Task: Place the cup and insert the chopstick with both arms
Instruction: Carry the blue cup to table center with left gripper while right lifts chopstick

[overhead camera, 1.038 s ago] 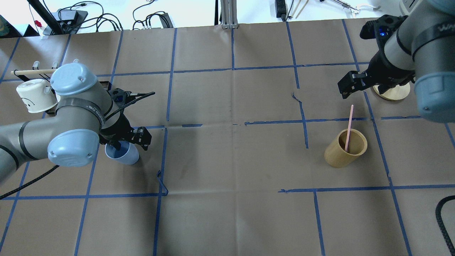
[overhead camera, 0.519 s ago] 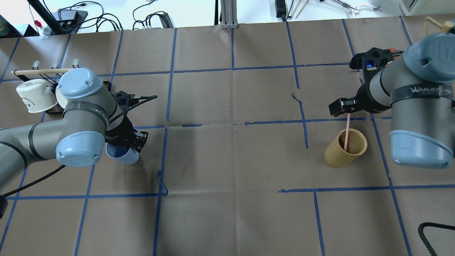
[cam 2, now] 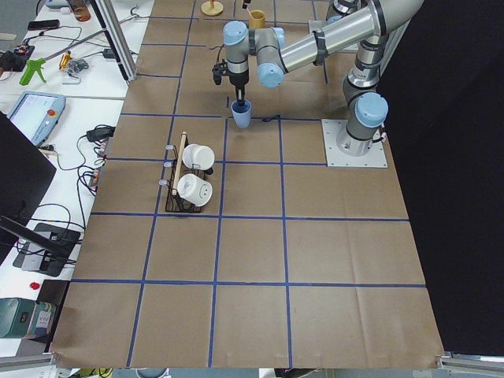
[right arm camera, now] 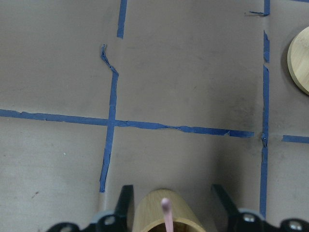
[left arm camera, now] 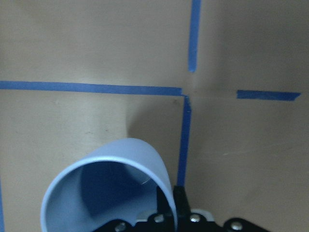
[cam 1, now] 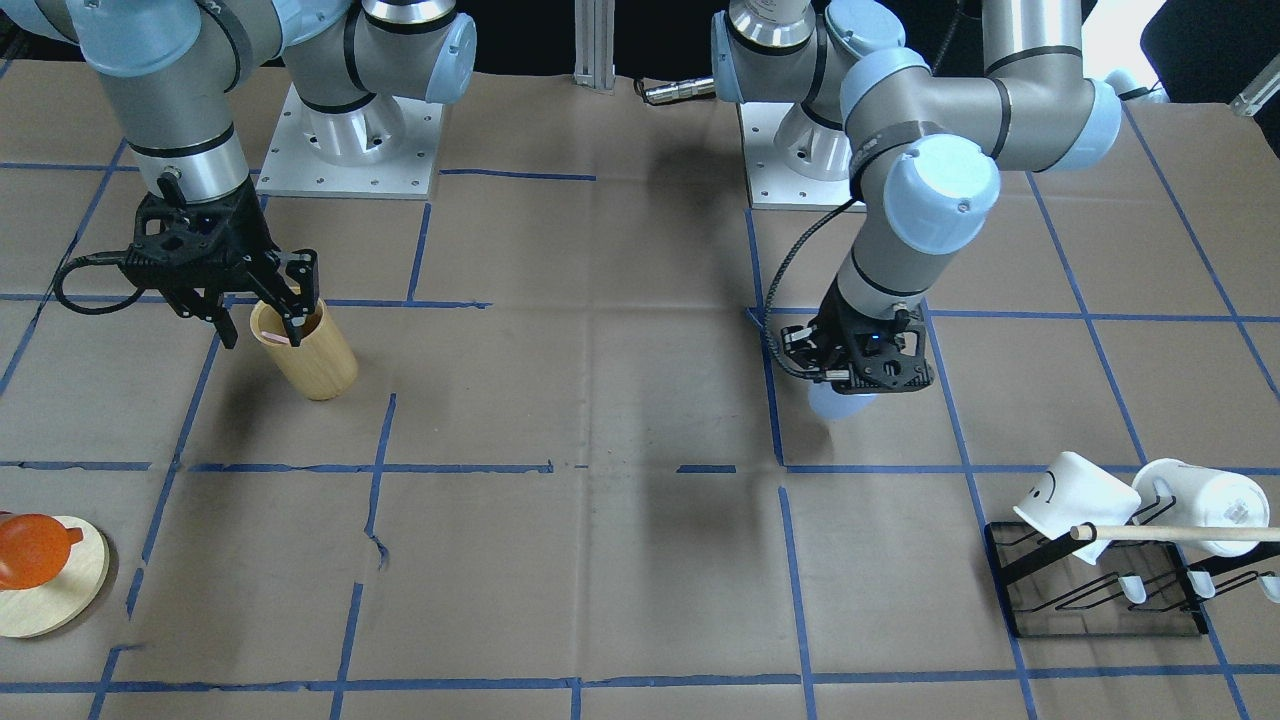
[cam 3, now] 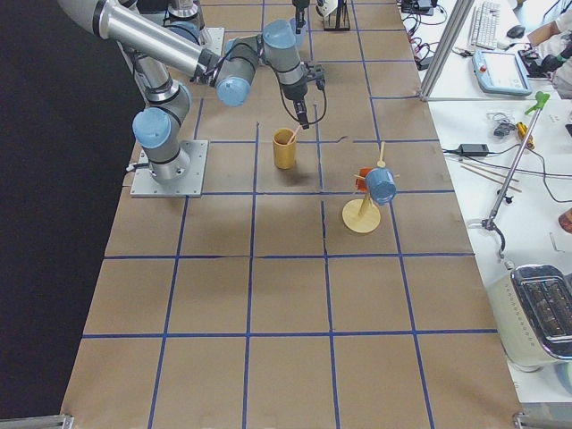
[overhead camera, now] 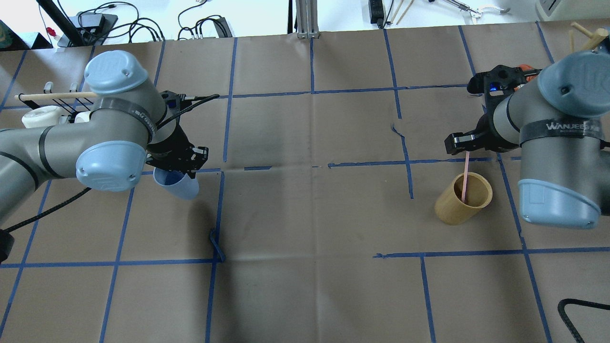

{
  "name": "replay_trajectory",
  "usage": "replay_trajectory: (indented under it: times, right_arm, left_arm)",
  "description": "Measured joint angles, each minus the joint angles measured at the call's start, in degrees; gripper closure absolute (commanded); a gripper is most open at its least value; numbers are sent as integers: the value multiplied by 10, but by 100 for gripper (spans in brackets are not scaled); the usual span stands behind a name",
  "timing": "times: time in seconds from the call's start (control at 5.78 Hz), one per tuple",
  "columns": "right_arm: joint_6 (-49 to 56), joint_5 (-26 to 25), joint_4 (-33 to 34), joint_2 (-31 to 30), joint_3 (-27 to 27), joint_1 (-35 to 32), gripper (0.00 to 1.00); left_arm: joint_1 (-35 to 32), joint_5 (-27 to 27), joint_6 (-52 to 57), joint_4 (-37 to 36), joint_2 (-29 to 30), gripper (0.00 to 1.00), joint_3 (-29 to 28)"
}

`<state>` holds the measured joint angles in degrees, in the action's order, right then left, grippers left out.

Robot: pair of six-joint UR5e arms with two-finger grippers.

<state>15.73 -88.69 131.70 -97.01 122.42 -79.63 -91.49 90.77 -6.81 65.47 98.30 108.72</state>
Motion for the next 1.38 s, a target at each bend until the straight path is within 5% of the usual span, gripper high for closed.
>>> replay_trajectory:
  times: [0.35,0.69,0.87,1.04,1.38]
  right_arm:
    - [0,-4,-4,-3,-4,0,91]
    - [-1,-6,-73,-4,-71,-2,91]
    - [-4,-5,-150,3,-139,-4,91]
    - [-10,-4,-236,19,-220,-6,90]
    - [-66,1,-378,70,-366,-19,90]
  left_arm:
    - [-135,-8,-223,2,82,100,-108]
    - [-219,-4,-348,-16,177,89,-195]
    - [-231,-3,-355,-32,196,28,-204]
    - [-234,-3,-354,-38,204,1,-206]
    - [-232,-1,-339,-35,187,1,-209]
